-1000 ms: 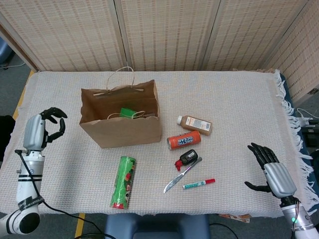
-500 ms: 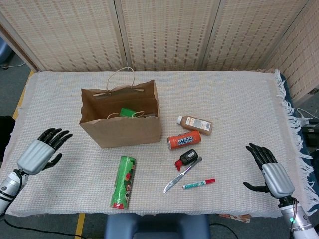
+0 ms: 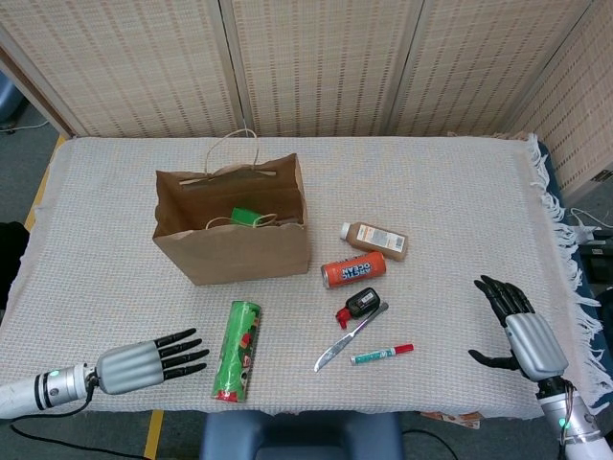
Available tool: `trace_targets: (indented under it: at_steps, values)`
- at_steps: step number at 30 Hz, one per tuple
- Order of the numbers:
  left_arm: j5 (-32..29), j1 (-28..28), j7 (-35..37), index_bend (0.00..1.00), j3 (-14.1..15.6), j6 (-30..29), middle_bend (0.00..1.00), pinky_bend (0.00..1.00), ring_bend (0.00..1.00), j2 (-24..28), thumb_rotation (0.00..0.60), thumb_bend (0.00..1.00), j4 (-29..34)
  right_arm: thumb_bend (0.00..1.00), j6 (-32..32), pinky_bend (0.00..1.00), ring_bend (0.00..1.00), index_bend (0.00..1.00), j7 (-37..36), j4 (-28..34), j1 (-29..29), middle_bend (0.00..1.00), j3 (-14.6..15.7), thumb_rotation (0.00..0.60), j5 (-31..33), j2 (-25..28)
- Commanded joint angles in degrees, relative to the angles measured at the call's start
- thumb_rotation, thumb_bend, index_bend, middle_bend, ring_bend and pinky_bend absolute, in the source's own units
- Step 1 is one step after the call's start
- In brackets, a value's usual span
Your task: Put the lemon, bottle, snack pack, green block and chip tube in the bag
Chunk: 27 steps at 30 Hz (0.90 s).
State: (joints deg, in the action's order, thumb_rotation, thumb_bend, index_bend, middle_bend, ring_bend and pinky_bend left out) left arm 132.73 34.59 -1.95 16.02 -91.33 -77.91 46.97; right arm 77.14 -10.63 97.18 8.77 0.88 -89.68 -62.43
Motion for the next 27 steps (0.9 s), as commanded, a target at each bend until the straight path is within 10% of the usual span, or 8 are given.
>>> trace_targets:
  at_steps: [1, 27]
  values:
    - [2.8, 2.3, -3.7, 0.0, 1.5, 1.0, 0.0, 0.0, 0.0, -1.9, 0.6, 0.37, 3.0, 0.03, -0.1, 0.0, 0.0, 0.0, -0.2, 0.1, 0.0, 0.0, 0.0, 0.6, 0.1, 0.1]
    - [-0.2, 11.2, -9.1, 0.0, 0.0, 15.5, 0.0, 0.0, 0.0, -6.5, 0.6, 0.38, 8.6, 0.03, -1.0, 0.0, 0.0, 0.0, -0.9, 0.7, 0.3, 0.0, 0.3, 0.6, 0.2, 0.7]
